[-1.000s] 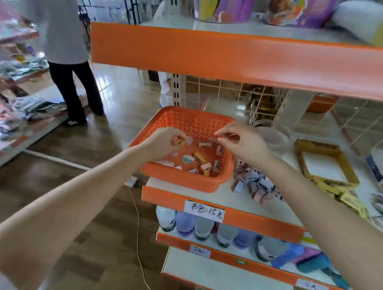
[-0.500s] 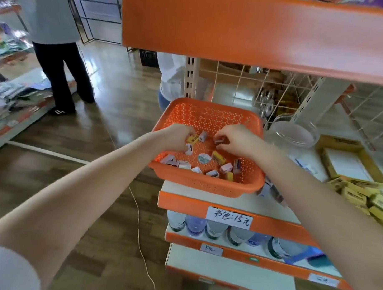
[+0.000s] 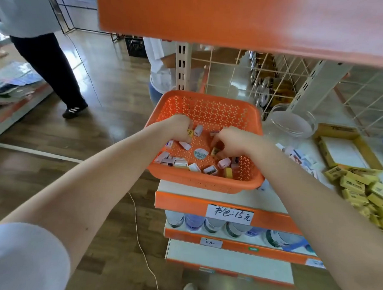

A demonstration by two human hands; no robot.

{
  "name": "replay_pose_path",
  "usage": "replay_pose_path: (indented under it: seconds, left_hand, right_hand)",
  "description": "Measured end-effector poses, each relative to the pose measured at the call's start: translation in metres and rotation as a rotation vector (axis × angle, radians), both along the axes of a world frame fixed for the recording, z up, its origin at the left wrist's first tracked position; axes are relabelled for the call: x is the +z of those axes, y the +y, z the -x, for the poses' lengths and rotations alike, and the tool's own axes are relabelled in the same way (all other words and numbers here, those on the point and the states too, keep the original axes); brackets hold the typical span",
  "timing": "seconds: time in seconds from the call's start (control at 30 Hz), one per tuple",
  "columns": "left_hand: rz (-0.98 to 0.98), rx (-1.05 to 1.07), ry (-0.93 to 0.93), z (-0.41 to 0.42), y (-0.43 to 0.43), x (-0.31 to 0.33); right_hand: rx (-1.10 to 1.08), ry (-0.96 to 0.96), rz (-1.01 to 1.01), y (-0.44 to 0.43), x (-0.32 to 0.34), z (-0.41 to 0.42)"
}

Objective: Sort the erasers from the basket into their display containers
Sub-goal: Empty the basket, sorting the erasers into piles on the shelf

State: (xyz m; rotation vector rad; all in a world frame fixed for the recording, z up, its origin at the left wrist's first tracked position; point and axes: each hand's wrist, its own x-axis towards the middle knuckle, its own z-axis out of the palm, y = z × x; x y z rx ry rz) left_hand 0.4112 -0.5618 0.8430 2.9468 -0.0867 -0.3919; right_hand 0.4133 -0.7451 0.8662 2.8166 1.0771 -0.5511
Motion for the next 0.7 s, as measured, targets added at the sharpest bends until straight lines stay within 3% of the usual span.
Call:
replay_pose_path:
  seconds: [0.17,0.37,0.53,0.7]
  left_hand:
    - [-0.001,-0.015,-0.020,0.006,-0.001,0.008]
    - [0.105,-0.029,-0.129,0.024,-0.012,0.036]
    - [0.441,0.014,-0.257,0.040,-0.058,0.067]
    - [0.537,-0.116,-0.359,0.039,-0.142,0.078]
  right_hand:
    - [0.001,-0.001,-0.073,-0.001,0.002,0.002]
    - [-0.001,-0.059,-0.505,-0.019,0.030,0.017]
    - [-0.243,0.018,-0.743,-0.079,0.059,0.024]
    - [-0.447,-0.008,-0.825,-0.167,0.071,0.026]
